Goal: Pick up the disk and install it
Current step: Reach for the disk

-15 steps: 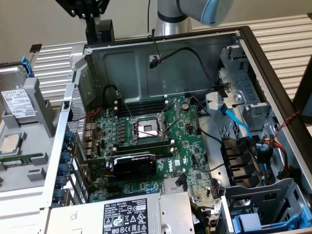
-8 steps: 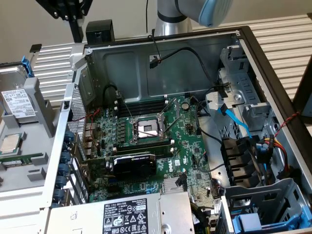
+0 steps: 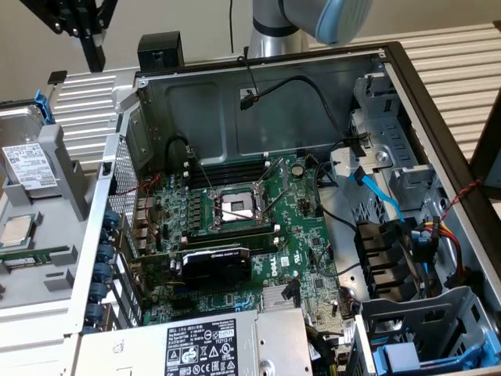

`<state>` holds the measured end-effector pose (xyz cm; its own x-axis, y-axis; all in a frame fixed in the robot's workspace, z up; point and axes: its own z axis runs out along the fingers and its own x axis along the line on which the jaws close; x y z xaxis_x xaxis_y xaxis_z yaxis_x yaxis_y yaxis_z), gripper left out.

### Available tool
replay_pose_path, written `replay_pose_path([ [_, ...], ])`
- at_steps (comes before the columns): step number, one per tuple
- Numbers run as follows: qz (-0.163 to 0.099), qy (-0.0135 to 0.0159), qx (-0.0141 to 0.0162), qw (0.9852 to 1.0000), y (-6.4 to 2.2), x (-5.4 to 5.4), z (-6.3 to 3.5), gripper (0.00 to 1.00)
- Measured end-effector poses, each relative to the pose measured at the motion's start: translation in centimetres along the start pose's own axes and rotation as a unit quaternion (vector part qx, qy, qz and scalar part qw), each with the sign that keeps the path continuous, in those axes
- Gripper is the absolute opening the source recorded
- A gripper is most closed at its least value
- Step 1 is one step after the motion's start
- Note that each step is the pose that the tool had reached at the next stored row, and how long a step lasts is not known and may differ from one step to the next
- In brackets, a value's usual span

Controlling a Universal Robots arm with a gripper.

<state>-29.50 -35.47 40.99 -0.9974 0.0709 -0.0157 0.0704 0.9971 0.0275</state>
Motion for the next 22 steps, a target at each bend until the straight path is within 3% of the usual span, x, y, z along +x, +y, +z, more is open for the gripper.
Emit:
replay_pose_path([
  [12, 0.000, 0.0001, 0.0000, 1.0000, -0.17, 5.4, -0.09, 0.11],
  [22, 0.000, 0.0028, 0.0002, 1.0000, 0.64, 9.8, -0.05, 0.11],
])
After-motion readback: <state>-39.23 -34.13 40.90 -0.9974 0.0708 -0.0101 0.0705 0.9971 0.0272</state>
